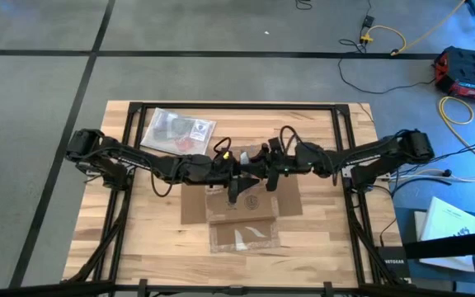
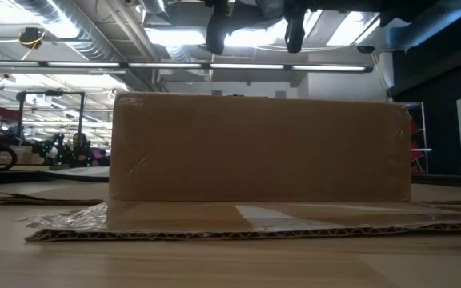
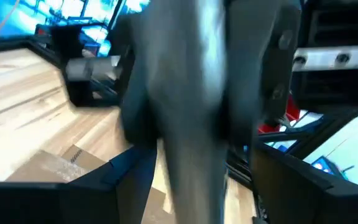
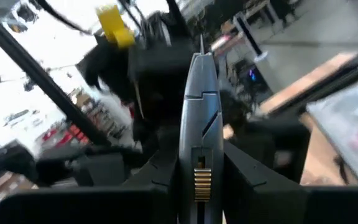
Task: Unpack boxes
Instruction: Break down the box until it is fully flat
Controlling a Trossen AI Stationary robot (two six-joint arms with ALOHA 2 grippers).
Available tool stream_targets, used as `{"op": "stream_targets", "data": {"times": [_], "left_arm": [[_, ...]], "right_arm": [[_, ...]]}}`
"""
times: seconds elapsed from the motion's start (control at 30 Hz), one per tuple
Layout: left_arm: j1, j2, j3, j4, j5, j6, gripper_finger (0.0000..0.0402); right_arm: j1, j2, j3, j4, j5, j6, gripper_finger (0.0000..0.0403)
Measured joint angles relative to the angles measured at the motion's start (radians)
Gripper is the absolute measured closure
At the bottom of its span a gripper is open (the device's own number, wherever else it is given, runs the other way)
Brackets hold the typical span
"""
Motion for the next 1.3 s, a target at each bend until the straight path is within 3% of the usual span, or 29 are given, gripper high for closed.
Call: {"op": "stream_targets", "data": {"times": [0.77, 0.87, 1.03, 1.3], "left_arm": [[0.000, 0.000, 0.000, 0.001, 0.040, 0.014, 0.0168], [0.001, 0.000, 0.000, 0.001, 0.040, 0.013, 0.0204], [0.005, 0.000, 0.000, 0.004, 0.071, -0.005, 0.0351], [0.007, 0.000, 0.000, 0.002, 0.073, -0.001, 0.0350]], "right_arm": [[-0.004, 0.014, 0.004, 0.063, -0.051, 0.020, 0.0345], [-0.006, 0.014, 0.004, 0.063, -0.050, 0.020, 0.0345], [-0.006, 0.014, 0.003, 0.065, -0.055, -0.007, 0.0345], [-0.006, 0.013, 0.003, 0.062, -0.063, -0.007, 0.0343]]}}
